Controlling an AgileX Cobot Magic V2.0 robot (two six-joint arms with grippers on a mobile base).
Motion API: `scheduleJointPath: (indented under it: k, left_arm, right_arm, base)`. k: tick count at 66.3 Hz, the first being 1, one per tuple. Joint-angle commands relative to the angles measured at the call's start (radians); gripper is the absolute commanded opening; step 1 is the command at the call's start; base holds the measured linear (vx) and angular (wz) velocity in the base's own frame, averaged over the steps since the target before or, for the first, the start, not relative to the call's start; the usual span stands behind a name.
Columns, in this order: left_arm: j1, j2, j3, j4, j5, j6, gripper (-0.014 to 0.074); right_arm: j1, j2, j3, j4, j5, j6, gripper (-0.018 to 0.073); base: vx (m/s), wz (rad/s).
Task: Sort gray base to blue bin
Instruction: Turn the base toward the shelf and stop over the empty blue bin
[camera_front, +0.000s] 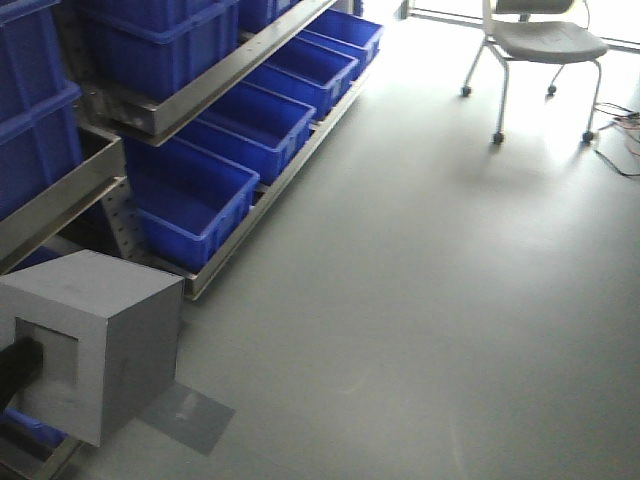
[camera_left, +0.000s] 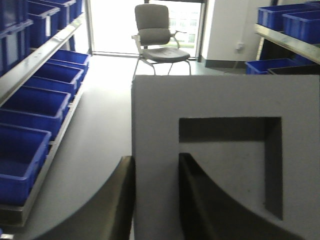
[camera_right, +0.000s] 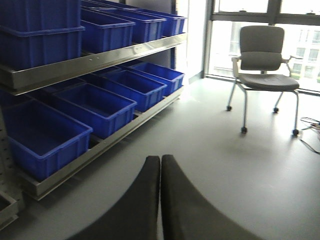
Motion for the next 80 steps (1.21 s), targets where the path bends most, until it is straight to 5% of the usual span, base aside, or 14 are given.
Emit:
scheduleJointPath:
  k: [1,80]
  left_arm:
    - [-0.006,0.003,-0.034,-0.002,-0.107,-0.006,-0.0006]
    - [-0.006,0.003,-0.034,-0.002,-0.107,-0.006,-0.0006]
  right_arm:
    - [-0.005,-0.011,0.014,-0.011,-0.078,-0.005,-0.0009]
    - [-0.005,-0.011,0.014,-0.011,-0.078,-0.005,-0.0009]
  base:
    - [0.28,0.75]
    - [0.20,0.73]
